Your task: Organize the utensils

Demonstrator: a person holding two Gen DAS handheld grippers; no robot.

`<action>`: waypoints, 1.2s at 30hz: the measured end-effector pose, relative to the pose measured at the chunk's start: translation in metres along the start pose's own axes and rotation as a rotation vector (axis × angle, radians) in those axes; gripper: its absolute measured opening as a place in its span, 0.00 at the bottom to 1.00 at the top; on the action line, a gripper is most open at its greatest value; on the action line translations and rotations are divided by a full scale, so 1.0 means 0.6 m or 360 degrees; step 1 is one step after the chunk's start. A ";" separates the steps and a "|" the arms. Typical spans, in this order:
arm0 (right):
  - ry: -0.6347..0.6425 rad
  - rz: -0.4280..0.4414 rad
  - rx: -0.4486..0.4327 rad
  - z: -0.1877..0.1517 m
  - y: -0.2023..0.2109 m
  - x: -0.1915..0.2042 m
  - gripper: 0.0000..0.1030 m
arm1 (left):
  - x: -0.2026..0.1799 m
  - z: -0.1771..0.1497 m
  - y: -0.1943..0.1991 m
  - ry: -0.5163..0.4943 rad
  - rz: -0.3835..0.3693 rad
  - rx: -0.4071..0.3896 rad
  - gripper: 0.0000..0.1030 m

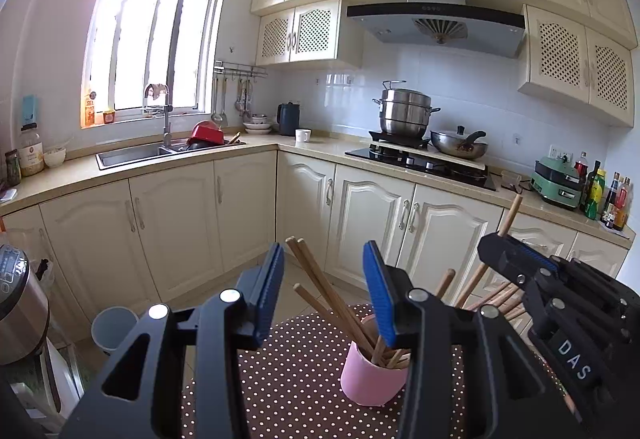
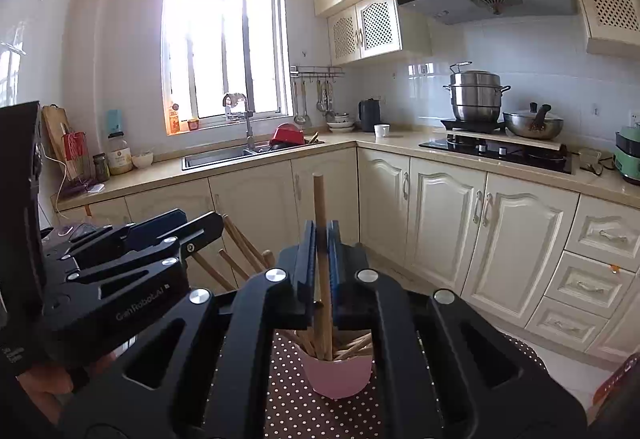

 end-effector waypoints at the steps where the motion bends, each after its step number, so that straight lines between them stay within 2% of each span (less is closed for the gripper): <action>1: 0.0001 0.0002 0.0013 -0.001 0.000 0.001 0.07 | 0.000 0.000 0.002 -0.0005 0.0001 0.0001 0.40; 4: 0.0006 -0.0007 0.0023 -0.002 0.002 0.004 0.08 | 0.001 0.001 0.009 -0.0005 0.0000 0.0005 0.41; 5: 0.0007 -0.0011 0.0030 -0.002 0.003 0.004 0.14 | 0.001 0.000 0.011 -0.0006 0.0002 0.0007 0.43; 6: 0.0003 -0.0013 0.0033 -0.002 0.004 0.004 0.32 | 0.002 0.001 0.013 -0.0007 0.0004 0.0012 0.44; 8: -0.0012 -0.0019 0.0020 0.002 0.009 0.001 0.53 | 0.003 0.001 0.018 -0.0007 0.0001 0.0015 0.44; 17: 0.0003 -0.0029 -0.0023 0.016 0.042 0.011 0.53 | 0.017 0.009 0.055 -0.0005 0.0016 -0.0001 0.45; 28: 0.0010 -0.0081 0.0001 -0.003 0.105 0.018 0.53 | 0.005 0.005 0.126 -0.0065 0.0002 -0.0008 0.60; 30: 0.0012 -0.0099 -0.0010 -0.004 0.122 0.020 0.58 | 0.005 0.003 0.148 -0.0083 0.0015 -0.0022 0.61; 36: 0.0025 -0.0139 -0.0051 -0.011 0.188 0.028 0.63 | -0.002 -0.005 0.210 -0.0116 0.0011 -0.0051 0.66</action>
Point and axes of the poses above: each gripper's, at about its wrist camera, not at the fingertips, and y roughly against the way its jaws point, x to its left, z to its top, the point moved 10 cm from there along -y, roughly the way its jaws point, and after that the axes turned 1 degree about z, right-handed, at the moved point
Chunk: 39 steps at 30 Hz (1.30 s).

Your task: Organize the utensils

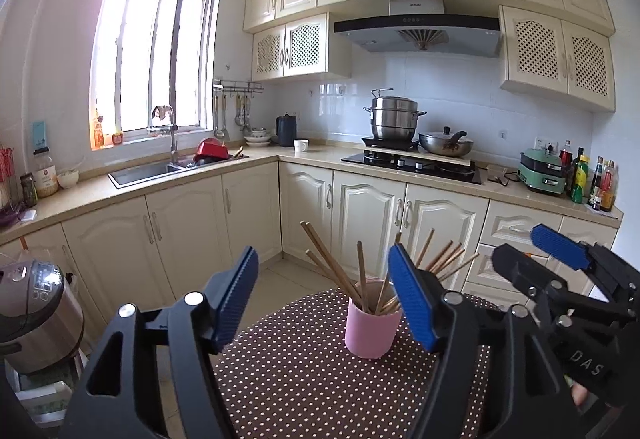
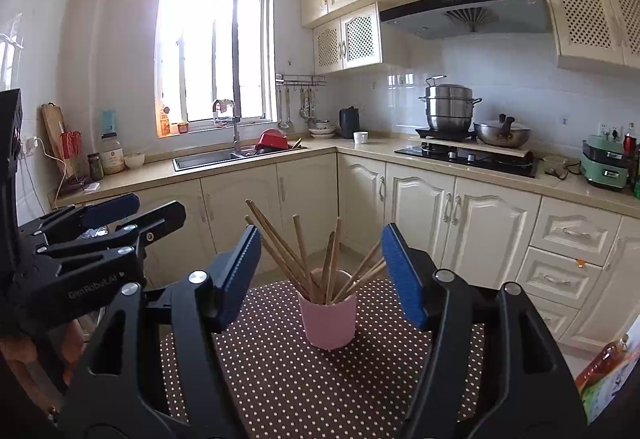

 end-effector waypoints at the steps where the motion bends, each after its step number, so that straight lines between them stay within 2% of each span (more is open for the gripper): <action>1: 0.0000 -0.0006 -0.0008 -0.001 0.010 0.001 0.64 | -0.001 -0.001 0.010 -0.0013 0.0008 -0.0006 0.67; 8: 0.0013 -0.0090 -0.0050 -0.009 0.093 0.001 0.72 | -0.008 -0.014 0.103 -0.0060 0.0058 -0.0082 0.70; 19: 0.0034 -0.0153 -0.0184 -0.016 0.215 0.027 0.83 | -0.032 -0.049 0.219 -0.0023 -0.0015 -0.0136 0.77; 24: 0.0007 -0.0169 -0.0198 -0.026 0.245 0.032 0.88 | -0.029 -0.058 0.254 -0.0018 0.0004 -0.0160 0.79; 39: 0.0004 -0.0151 -0.0243 -0.042 0.297 0.063 0.92 | -0.032 -0.064 0.324 -0.0051 0.0020 -0.0227 0.81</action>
Point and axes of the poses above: each gripper's, at about its wrist camera, not at the fingertips, and y roughly against the way its jaws point, x to its left, z to its top, the point moved 10 cm from there along -y, roughly the way its jaws point, and after that the axes turned 1 degree about z, right-handed, at the moved point
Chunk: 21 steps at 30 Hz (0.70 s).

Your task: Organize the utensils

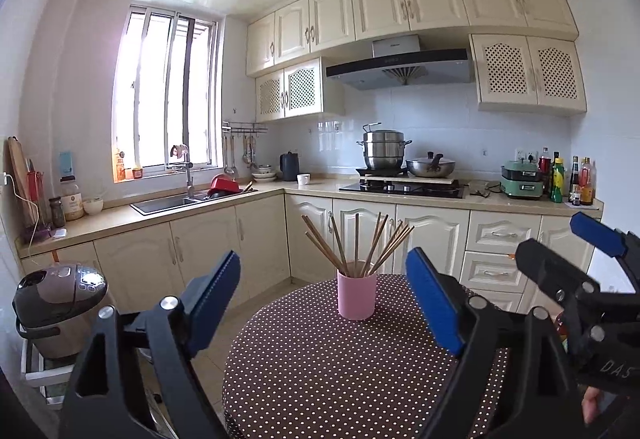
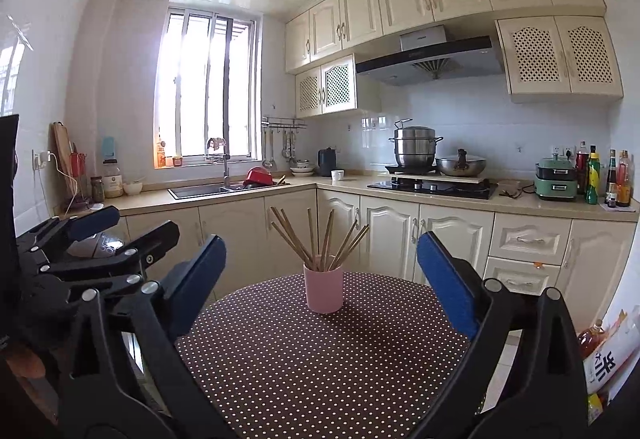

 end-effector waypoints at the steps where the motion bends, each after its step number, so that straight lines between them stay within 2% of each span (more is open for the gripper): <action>1: 0.0004 0.0003 -0.0001 -0.001 0.002 0.002 0.92 | -0.001 0.001 0.000 0.0006 0.0000 0.0000 0.81; 21: 0.0004 0.0056 0.0003 -0.002 0.004 0.020 0.93 | 0.012 -0.003 0.001 0.0035 0.0032 0.0007 0.81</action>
Point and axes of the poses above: each gripper's, at about its wrist camera, not at the fingertips, and y roughly against the way its jaws point, x to its left, z to its top, the point moved 10 cm from there along -y, roughly the way its jaws point, and after that the axes turned 1 degree about z, right-handed, at the moved point
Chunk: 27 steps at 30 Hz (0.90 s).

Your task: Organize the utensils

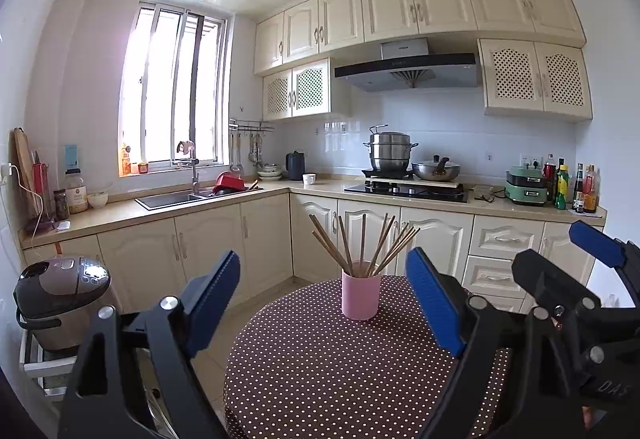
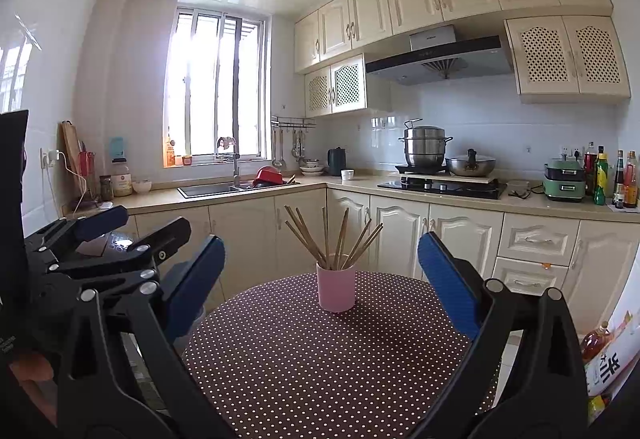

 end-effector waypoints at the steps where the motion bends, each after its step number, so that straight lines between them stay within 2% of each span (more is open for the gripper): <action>1: -0.0001 0.0001 0.0002 -0.002 0.000 0.001 0.93 | 0.001 -0.001 -0.001 0.0000 0.0001 0.0001 0.81; 27: -0.0011 0.0003 0.0017 -0.002 -0.008 -0.001 0.93 | 0.009 -0.001 -0.001 -0.0013 0.0017 -0.0012 0.81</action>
Point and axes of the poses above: each gripper's, at about its wrist camera, not at the fingertips, and y roughly against the way its jaws point, x to its left, z to its top, the point moved 10 cm from there along -y, roughly the way its jaws point, and after that the axes turned 1 degree about z, right-handed, at the moved point
